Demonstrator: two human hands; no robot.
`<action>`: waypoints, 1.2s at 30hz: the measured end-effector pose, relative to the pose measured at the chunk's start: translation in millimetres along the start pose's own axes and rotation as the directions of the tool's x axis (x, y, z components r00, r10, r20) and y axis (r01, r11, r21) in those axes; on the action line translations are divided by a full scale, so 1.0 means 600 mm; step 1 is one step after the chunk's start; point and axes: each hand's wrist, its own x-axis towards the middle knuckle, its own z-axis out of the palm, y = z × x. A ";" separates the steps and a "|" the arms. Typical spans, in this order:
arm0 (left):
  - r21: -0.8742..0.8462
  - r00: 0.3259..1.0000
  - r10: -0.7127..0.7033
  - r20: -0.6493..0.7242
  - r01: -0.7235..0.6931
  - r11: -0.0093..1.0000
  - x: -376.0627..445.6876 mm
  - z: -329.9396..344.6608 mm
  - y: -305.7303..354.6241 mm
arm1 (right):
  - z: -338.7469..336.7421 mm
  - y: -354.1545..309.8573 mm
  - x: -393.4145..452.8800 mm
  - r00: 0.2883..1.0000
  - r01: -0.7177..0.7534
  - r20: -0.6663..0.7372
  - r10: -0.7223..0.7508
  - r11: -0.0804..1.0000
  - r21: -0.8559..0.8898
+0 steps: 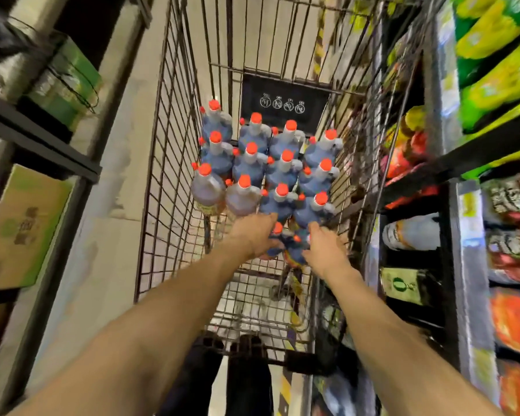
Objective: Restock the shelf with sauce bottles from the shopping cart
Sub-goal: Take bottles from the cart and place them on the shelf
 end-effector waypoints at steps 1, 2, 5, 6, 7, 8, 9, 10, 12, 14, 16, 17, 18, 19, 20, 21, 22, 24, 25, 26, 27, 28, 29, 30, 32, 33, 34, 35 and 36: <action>-0.018 1.000 0.007 -0.015 -0.008 1.000 0.004 0.005 -0.001 | 0.002 0.001 0.005 1.000 -0.004 -0.011 0.004 1.000 0.003; -0.021 1.000 0.013 -0.026 -0.014 1.000 0.006 0.007 -0.003 | 0.004 0.003 0.010 1.000 -0.010 -0.027 0.010 1.000 0.004; -0.024 0.997 0.052 -0.051 -0.054 0.998 0.007 0.004 -0.011 | 0.000 -0.002 0.011 0.999 -0.002 -0.035 0.001 1.000 -0.029; -0.037 0.997 0.058 -0.046 -0.059 0.998 0.005 0.005 -0.017 | -0.001 -0.007 0.008 1.000 0.002 -0.029 -0.004 0.999 -0.042; -0.046 0.996 0.067 -0.052 -0.069 0.997 0.002 0.005 -0.024 | -0.001 -0.013 0.004 1.000 0.008 -0.027 -0.009 0.999 -0.052; -0.058 0.996 0.074 -0.056 -0.077 0.995 -0.003 0.004 -0.032 | 0.002 -0.020 0.000 0.999 0.012 -0.031 -0.014 0.999 -0.047; -0.066 0.994 0.085 -0.065 -0.089 0.994 -0.010 0.001 -0.041 | 0.005 -0.028 -0.004 1.000 0.008 -0.027 -0.009 1.000 -0.016; -0.065 0.992 0.094 -0.079 -0.099 0.993 -0.016 -0.001 -0.051 | 0.009 -0.036 -0.007 1.000 0.007 -0.018 -0.007 1.000 0.024; -0.026 0.991 0.111 -0.077 -0.114 0.993 -0.033 -0.009 -0.070 | 0.019 -0.054 -0.011 1.000 0.021 -0.009 -0.020 0.996 0.086; -0.001 0.990 0.118 -0.074 -0.118 0.993 -0.049 -0.017 -0.093 | 0.026 -0.075 -0.016 0.999 0.050 -0.007 -0.049 0.993 0.110; -0.042 0.991 0.114 -0.071 -0.117 0.992 -0.060 -0.018 -0.119 | 0.042 -0.093 -0.022 0.995 0.091 -0.054 -0.084 0.987 0.129; -0.067 0.991 0.111 -0.077 -0.116 0.991 -0.064 -0.019 -0.130 | 0.051 -0.098 -0.023 0.992 0.111 -0.080 -0.100 0.983 0.146; -0.104 0.992 0.099 -0.084 -0.107 0.989 -0.066 -0.017 -0.140 | 0.060 -0.101 -0.024 0.989 0.127 -0.101 -0.110 0.975 0.182; -0.148 0.992 0.082 -0.100 -0.097 0.984 -0.068 -0.016 -0.148 | 0.067 -0.102 -0.025 0.987 0.132 -0.122 -0.105 0.961 0.242; -0.197 0.990 0.055 -0.129 -0.080 0.977 -0.069 -0.012 -0.154 | 0.074 -0.101 -0.025 0.987 0.123 -0.139 -0.081 0.939 0.322; -0.255 0.988 0.020 -0.155 -0.059 0.965 -0.071 -0.007 -0.158 | 0.081 -0.099 -0.025 0.987 0.101 -0.154 -0.042 0.909 0.404; -0.323 0.983 -0.016 -0.184 -0.045 0.945 -0.073 0.000 -0.160 | 0.089 -0.094 -0.026 0.987 0.071 -0.158 0.008 0.870 0.488; -0.468 0.970 -0.097 -0.224 -0.020 0.884 -0.073 0.023 -0.166 | 0.105 -0.083 -0.025 0.988 0.016 -0.127 0.086 0.767 0.641; -0.542 0.965 -0.148 -0.218 0.006 0.840 -0.072 0.034 -0.167 | 0.114 -0.077 -0.021 0.988 -0.009 -0.102 0.116 0.701 0.713; -0.619 0.959 -0.204 -0.197 0.039 0.784 -0.070 0.048 -0.171 | 0.118 -0.071 -0.017 0.988 -0.045 -0.059 0.144 0.627 0.778; -0.695 0.954 -0.251 -0.166 0.067 0.716 -0.069 0.060 -0.174 | 0.125 -0.064 -0.009 0.988 -0.086 0.001 0.155 0.546 0.833; -0.767 0.953 -0.283 -0.113 0.097 0.635 -0.066 0.072 -0.175 | 0.133 -0.058 -0.004 0.987 -0.137 0.077 0.145 0.468 0.873; -0.813 0.954 -0.294 -0.058 0.126 0.569 -0.061 0.085 -0.178 | 0.138 -0.054 0.001 0.984 -0.173 0.140 0.110 0.413 0.894; -0.837 0.957 -0.290 -0.012 0.149 0.526 -0.056 0.096 -0.181 | 0.144 -0.050 0.005 0.982 -0.191 0.178 0.071 0.390 0.901; -0.857 0.970 -0.239 0.037 0.154 0.491 -0.045 0.110 -0.194 | 0.163 -0.045 0.014 0.979 -0.191 0.203 0.010 0.391 0.901; -0.863 0.979 -0.199 0.046 0.139 0.485 -0.037 0.116 -0.202 | 0.172 -0.043 0.020 0.976 -0.202 0.220 -0.003 0.385 0.901; -0.860 0.982 -0.177 0.073 0.152 0.487 -0.032 0.118 -0.210 | 0.179 -0.041 0.025 0.973 -0.207 0.229 -0.013 0.380 0.901; -0.853 0.983 -0.166 0.081 0.155 0.498 -0.030 0.116 -0.212 | 0.184 -0.038 0.031 0.970 -0.217 0.242 -0.021 0.379 0.900; -0.852 0.985 -0.153 0.081 0.148 0.502 -0.026 0.118 -0.219 | 0.186 -0.037 0.035 0.968 -0.217 0.248 -0.035 0.376 0.901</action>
